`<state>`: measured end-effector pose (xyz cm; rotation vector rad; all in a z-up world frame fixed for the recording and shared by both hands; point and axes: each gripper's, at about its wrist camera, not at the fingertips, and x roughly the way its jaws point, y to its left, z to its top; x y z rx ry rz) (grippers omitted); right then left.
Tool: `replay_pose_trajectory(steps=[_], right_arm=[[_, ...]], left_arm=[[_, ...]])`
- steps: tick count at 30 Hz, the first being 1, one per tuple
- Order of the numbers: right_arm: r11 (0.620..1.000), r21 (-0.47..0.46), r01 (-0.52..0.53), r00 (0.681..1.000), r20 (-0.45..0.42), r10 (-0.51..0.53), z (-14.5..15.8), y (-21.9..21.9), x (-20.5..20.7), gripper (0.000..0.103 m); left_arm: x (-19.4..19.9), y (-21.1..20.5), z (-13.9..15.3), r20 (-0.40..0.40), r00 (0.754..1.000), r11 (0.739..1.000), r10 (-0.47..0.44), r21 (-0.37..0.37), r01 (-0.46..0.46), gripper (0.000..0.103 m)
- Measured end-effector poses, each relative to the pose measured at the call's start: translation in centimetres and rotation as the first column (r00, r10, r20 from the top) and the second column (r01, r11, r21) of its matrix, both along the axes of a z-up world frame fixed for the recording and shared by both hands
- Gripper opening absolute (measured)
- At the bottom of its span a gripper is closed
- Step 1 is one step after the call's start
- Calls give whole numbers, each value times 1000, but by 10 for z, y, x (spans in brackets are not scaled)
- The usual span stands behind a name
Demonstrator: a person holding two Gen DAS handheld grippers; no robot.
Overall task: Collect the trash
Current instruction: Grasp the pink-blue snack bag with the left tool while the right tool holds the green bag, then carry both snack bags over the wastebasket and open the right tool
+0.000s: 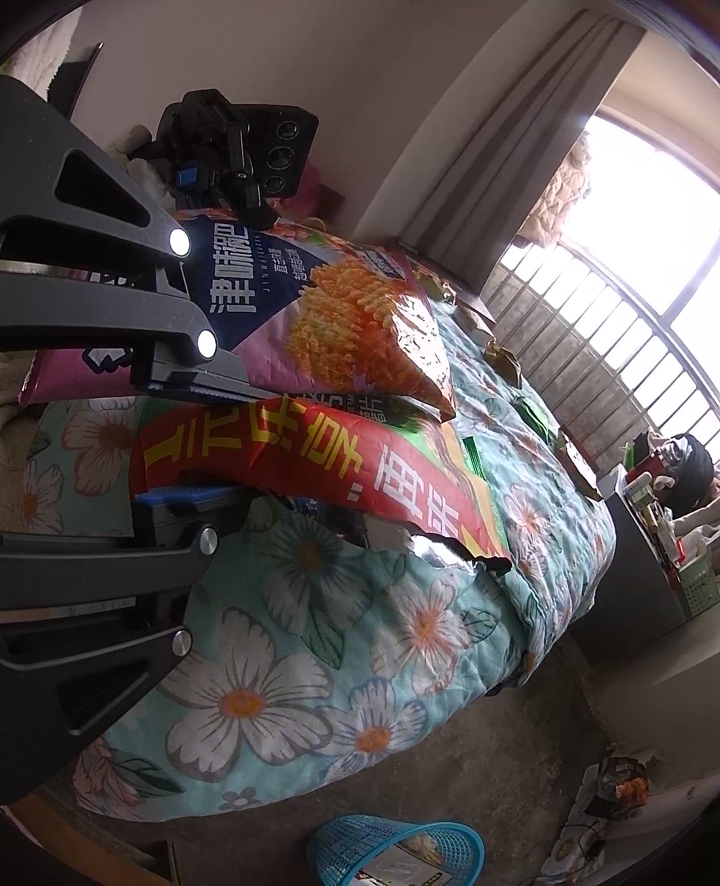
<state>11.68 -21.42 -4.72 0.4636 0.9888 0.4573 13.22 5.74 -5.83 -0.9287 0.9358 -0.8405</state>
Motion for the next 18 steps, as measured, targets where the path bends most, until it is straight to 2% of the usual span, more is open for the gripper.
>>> replay_pose_trajectory(steps=[2,6,12,18], right_arm=[[1000,3,8,1000,1,-8,1,-1,0,24],[1000,12,26,999,21,-26,6,-8,-3,23],[997,30,64,995,69,-66,18,-21,-9,23],[989,93,118,982,139,-130,34,-50,-21,22]], left_arm=[[-1,6,3,12,1000,1000,17,4,-17,7],[-8,21,15,55,997,999,50,15,-51,3],[-14,35,45,151,985,994,88,52,-97,2],[-8,24,78,230,971,991,61,100,-86,2]])
